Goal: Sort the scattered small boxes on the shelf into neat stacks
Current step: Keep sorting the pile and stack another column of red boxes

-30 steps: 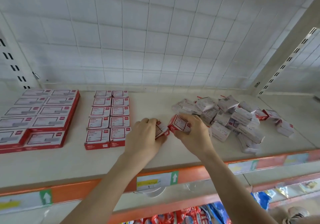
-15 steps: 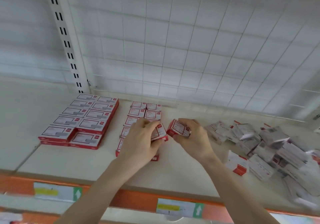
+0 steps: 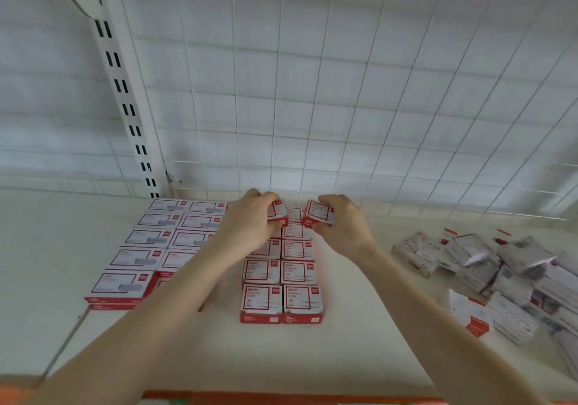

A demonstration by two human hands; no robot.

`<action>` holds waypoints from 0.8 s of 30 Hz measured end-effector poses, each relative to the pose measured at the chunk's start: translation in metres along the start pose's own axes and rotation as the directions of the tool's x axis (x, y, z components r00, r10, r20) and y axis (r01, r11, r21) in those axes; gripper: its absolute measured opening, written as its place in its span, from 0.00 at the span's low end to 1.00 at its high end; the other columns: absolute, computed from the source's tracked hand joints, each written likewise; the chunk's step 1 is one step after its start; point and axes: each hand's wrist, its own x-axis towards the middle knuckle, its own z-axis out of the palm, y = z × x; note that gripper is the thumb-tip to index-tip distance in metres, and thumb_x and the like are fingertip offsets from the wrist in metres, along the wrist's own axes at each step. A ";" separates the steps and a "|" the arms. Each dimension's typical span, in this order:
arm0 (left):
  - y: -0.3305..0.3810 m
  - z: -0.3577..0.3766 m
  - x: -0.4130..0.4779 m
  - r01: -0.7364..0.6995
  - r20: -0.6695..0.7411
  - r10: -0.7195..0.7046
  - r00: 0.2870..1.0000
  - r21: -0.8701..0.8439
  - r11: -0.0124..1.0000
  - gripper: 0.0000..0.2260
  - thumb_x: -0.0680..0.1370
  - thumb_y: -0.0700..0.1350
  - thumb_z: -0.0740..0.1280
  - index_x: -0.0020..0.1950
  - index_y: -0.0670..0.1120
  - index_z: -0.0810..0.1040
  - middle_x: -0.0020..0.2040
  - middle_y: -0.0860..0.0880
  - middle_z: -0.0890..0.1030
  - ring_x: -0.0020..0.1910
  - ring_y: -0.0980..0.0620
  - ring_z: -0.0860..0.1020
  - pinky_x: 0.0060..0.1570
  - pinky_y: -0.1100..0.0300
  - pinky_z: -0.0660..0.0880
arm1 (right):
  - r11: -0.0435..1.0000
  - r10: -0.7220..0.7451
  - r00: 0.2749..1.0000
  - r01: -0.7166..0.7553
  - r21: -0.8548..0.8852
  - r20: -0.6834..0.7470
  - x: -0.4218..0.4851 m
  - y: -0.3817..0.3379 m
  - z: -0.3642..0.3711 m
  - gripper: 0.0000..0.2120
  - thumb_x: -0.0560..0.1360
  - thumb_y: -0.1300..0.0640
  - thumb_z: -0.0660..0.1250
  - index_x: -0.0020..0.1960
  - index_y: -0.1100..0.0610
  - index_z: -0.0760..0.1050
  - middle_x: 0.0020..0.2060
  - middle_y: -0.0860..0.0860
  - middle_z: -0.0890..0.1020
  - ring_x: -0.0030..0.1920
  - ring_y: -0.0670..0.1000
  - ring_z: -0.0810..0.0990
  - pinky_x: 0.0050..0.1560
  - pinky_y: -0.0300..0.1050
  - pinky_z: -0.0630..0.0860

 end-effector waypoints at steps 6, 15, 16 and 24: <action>-0.018 0.008 0.030 0.003 0.116 -0.005 0.993 0.020 1.000 0.21 0.76 0.48 0.66 0.68 0.49 0.69 0.60 0.46 0.72 0.59 0.47 0.73 0.57 0.54 0.71 | 0.998 0.010 0.999 -0.008 -0.066 0.035 0.024 -0.005 0.015 0.20 0.72 0.65 0.66 0.63 0.59 0.71 0.57 0.54 0.73 0.57 0.53 0.72 0.49 0.35 0.65; -0.027 0.015 0.044 0.010 0.126 -0.001 0.992 -0.073 0.997 0.22 0.76 0.47 0.66 0.70 0.48 0.68 0.61 0.45 0.72 0.61 0.47 0.72 0.59 0.55 0.68 | 0.996 0.005 0.993 0.005 -0.084 0.118 0.044 -0.007 0.032 0.23 0.72 0.63 0.65 0.67 0.58 0.68 0.61 0.54 0.71 0.63 0.55 0.68 0.64 0.46 0.67; -0.028 0.016 0.044 0.008 0.126 0.002 0.992 -0.078 0.997 0.22 0.76 0.47 0.66 0.70 0.48 0.68 0.62 0.45 0.72 0.61 0.47 0.72 0.59 0.55 0.68 | 0.997 0.005 0.992 0.005 -0.075 0.128 0.044 -0.005 0.033 0.23 0.73 0.63 0.65 0.67 0.58 0.68 0.62 0.54 0.70 0.64 0.55 0.68 0.65 0.46 0.67; -0.040 0.020 0.045 0.033 0.123 -0.012 0.992 -0.177 0.984 0.20 0.74 0.42 0.66 0.66 0.46 0.71 0.60 0.46 0.77 0.59 0.48 0.75 0.55 0.59 0.69 | 0.998 0.058 0.987 -0.058 -0.003 0.150 0.046 0.006 0.034 0.26 0.73 0.61 0.66 0.70 0.59 0.63 0.64 0.54 0.68 0.63 0.54 0.69 0.59 0.42 0.69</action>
